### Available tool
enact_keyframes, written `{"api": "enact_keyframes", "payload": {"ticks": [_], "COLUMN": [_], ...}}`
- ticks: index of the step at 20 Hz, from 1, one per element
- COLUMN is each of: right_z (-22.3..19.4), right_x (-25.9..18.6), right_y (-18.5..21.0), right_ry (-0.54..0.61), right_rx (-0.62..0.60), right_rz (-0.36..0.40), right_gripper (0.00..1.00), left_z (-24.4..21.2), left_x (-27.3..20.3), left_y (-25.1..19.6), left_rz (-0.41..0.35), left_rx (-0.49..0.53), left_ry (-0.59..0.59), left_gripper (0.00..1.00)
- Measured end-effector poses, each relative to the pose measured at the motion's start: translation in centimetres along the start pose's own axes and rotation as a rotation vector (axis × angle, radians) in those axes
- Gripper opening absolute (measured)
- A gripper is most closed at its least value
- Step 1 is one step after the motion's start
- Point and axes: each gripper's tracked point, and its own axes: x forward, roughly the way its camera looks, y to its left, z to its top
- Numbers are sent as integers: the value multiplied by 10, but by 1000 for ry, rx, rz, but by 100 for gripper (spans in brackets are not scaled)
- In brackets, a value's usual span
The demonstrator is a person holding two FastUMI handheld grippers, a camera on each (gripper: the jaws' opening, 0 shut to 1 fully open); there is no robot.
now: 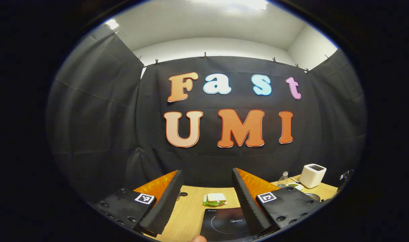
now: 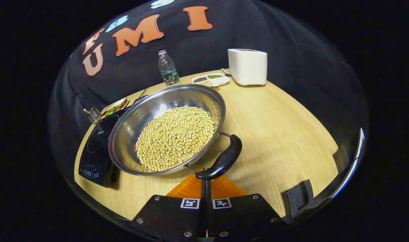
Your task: First push the handle of the pot to place it horizontally, then grasp the pot with both hands and set it on the induction cooktop.
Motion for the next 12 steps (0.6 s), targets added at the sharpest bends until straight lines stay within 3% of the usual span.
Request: {"api": "enact_keyframes", "payload": {"ticks": [12], "right_z": [21], "right_x": [15], "right_y": [-22], "right_ry": [-9], "right_rx": [77], "right_rz": [-25], "right_gripper": [0], "left_z": [-20], "left_x": [18], "left_y": [4], "left_rz": [4], "left_rx": [-19], "left_ry": [45], "left_gripper": [96]}}
